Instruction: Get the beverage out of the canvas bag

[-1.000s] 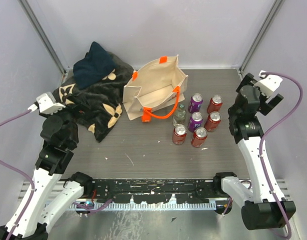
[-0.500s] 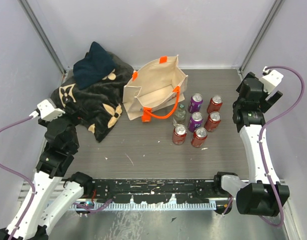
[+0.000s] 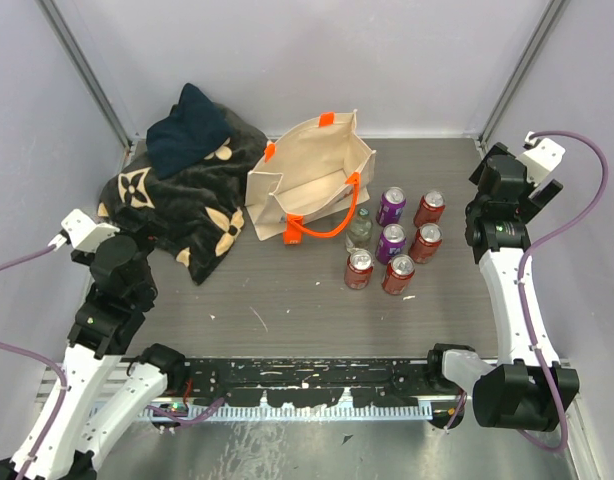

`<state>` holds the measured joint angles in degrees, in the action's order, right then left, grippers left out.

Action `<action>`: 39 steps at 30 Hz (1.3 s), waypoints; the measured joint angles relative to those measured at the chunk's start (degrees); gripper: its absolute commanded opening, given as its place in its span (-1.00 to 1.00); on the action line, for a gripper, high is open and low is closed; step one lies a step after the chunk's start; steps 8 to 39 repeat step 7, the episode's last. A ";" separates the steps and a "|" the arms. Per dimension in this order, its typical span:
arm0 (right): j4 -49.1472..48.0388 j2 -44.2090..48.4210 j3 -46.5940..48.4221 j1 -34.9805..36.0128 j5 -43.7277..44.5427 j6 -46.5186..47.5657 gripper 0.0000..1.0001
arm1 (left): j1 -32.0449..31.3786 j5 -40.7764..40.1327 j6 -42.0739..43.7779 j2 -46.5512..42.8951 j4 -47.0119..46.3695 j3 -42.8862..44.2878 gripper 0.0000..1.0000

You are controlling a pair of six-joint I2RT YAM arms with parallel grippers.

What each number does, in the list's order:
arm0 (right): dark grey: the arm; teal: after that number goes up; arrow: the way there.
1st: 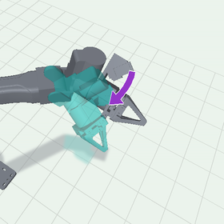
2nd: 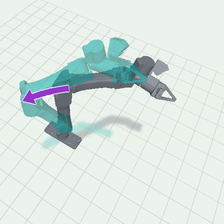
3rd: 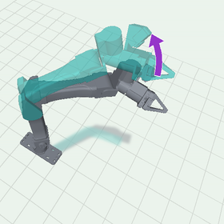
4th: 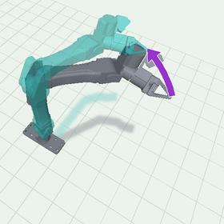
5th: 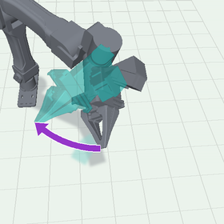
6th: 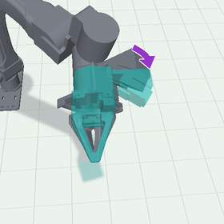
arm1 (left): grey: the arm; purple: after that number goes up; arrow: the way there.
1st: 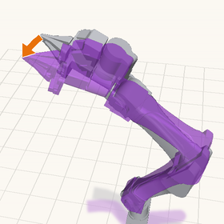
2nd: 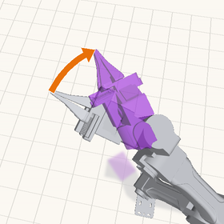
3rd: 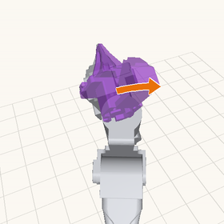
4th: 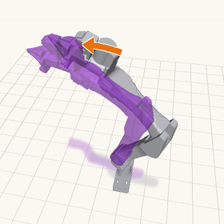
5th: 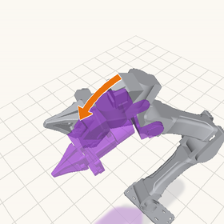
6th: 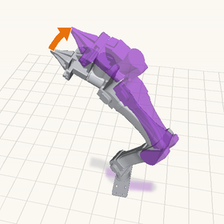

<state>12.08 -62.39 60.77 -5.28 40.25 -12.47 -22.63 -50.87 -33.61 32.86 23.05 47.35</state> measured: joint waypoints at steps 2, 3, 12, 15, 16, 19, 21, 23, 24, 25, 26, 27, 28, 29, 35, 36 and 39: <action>0.00 0.00 0.00 0.00 -0.26 -0.07 1.00 | 0.00 -0.46 -0.39 -0.83 -0.17 -0.20 0.96; 0.00 0.00 0.00 0.00 -0.42 -0.17 1.00 | 0.00 -0.70 -0.55 -0.85 -0.39 -0.20 0.96; -0.02 0.00 0.00 0.00 -0.87 -0.61 1.00 | 0.00 -1.20 -0.55 0.13 -0.46 -0.20 0.96; -0.02 0.00 0.00 0.00 -0.87 -0.61 1.00 | 0.00 -1.20 -0.55 0.13 -0.46 -0.20 0.96; -0.02 0.00 0.00 0.00 -0.87 -0.61 1.00 | 0.00 -1.20 -0.55 0.13 -0.46 -0.20 0.96; -0.02 0.00 0.00 0.00 -0.87 -0.61 1.00 | 0.00 -1.20 -0.55 0.13 -0.46 -0.20 0.96; -0.02 0.00 0.00 0.00 -0.87 -0.61 1.00 | 0.00 -1.20 -0.55 0.13 -0.46 -0.20 0.96; -0.02 0.00 0.00 0.00 -0.87 -0.61 1.00 | 0.00 -1.20 -0.55 0.13 -0.46 -0.20 0.96; -0.02 0.00 0.00 0.00 -0.87 -0.61 1.00 | 0.00 -1.20 -0.55 0.13 -0.46 -0.20 0.96; -0.02 0.00 0.00 0.00 -0.87 -0.61 1.00 | 0.00 -1.20 -0.55 0.13 -0.46 -0.20 0.96; -0.02 0.00 0.00 0.00 -0.87 -0.61 1.00 | 0.00 -1.20 -0.55 0.13 -0.46 -0.20 0.96; -0.02 0.00 0.00 0.00 -0.87 -0.61 1.00 | 0.00 -1.20 -0.55 0.13 -0.46 -0.20 0.96; -0.02 0.00 0.00 0.00 -0.87 -0.61 1.00 | 0.00 -1.20 -0.55 0.13 -0.46 -0.20 0.96; -0.02 0.00 0.00 0.00 -0.87 -0.61 1.00 | 0.00 -1.20 -0.55 0.13 -0.46 -0.20 0.96; -0.02 0.00 0.00 0.00 -0.87 -0.61 1.00 | 0.00 -1.20 -0.55 0.13 -0.46 -0.20 0.96; -0.02 0.00 0.00 0.00 -0.87 -0.61 1.00 | 0.00 -1.20 -0.55 0.13 -0.46 -0.20 0.96; -0.02 0.00 0.00 0.00 -0.87 -0.61 1.00 | 0.00 -1.20 -0.55 0.13 -0.46 -0.20 0.96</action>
